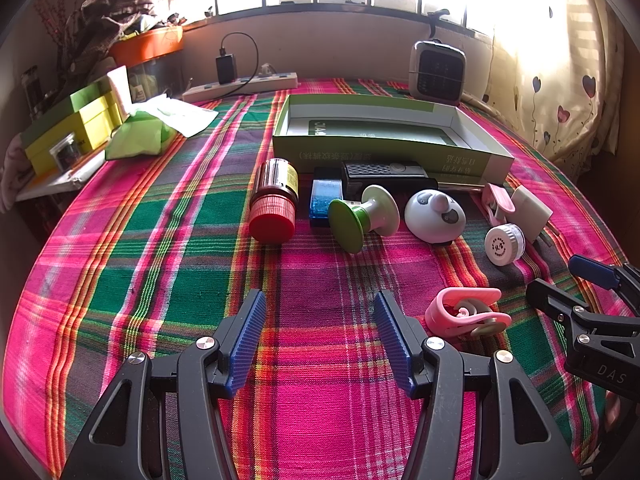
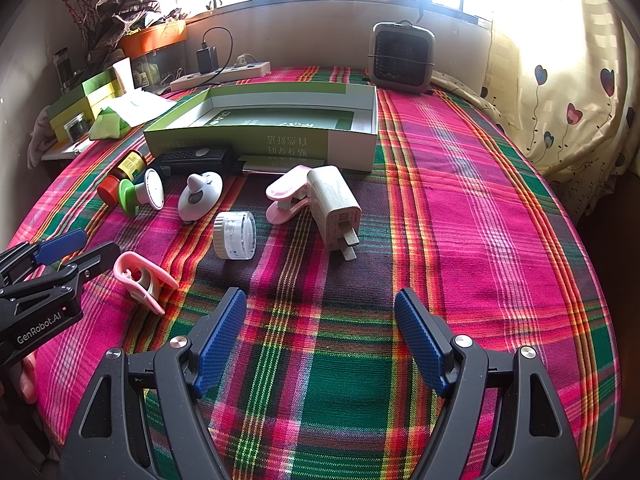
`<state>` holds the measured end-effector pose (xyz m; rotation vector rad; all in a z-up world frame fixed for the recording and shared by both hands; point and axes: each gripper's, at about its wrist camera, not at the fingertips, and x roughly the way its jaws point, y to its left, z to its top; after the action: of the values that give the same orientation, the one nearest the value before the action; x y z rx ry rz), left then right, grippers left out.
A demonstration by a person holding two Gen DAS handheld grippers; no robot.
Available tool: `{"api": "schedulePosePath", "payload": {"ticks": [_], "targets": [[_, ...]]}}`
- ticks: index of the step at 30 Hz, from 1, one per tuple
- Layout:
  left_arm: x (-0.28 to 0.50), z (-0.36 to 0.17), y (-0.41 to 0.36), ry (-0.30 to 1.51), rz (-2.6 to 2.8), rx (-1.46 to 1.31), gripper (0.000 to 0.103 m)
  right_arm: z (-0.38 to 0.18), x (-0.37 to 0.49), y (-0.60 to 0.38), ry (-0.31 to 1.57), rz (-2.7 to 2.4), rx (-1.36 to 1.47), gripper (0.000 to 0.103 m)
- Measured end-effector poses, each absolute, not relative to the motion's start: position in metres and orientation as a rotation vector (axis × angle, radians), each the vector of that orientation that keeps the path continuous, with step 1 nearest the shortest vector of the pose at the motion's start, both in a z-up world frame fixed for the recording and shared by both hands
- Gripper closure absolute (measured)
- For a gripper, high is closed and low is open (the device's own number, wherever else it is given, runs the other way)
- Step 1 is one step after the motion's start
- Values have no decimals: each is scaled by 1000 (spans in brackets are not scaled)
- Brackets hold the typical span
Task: Organize rigid objects
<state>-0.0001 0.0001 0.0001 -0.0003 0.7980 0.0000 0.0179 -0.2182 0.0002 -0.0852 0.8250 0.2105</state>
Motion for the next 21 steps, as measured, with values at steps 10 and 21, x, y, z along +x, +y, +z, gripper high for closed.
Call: {"api": "schedulePosePath", "payload": {"ticks": [10, 21], "targets": [[0, 0, 0, 803, -7, 0, 47, 0, 18, -218, 825, 211, -85, 26], [13, 4, 24, 842, -54, -39, 47, 3, 33, -233, 855, 199, -84, 26]]}}
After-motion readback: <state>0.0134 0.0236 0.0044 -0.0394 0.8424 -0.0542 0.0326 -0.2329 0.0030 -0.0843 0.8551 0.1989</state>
